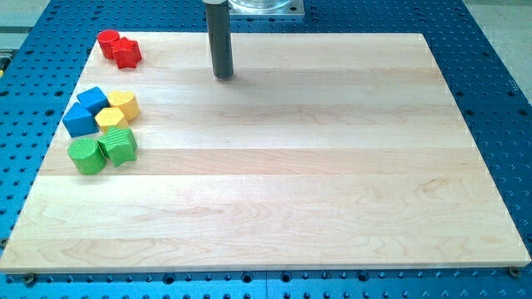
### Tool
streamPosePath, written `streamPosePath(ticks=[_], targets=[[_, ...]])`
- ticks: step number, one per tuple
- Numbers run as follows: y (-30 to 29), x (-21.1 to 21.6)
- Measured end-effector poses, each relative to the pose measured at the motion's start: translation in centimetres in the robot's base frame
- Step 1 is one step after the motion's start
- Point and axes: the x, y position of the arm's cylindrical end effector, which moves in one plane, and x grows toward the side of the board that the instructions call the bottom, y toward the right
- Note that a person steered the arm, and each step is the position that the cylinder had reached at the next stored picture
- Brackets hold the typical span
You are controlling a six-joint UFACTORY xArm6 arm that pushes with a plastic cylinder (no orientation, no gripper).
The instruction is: Move the arm to the top right of the yellow heart
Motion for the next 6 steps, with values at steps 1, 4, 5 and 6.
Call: streamPosePath(ticks=[1,4,5,6], targets=[[-0.7,0.0],[-8.1,2.5],[-8.9,2.5],[-11.0,2.5]])
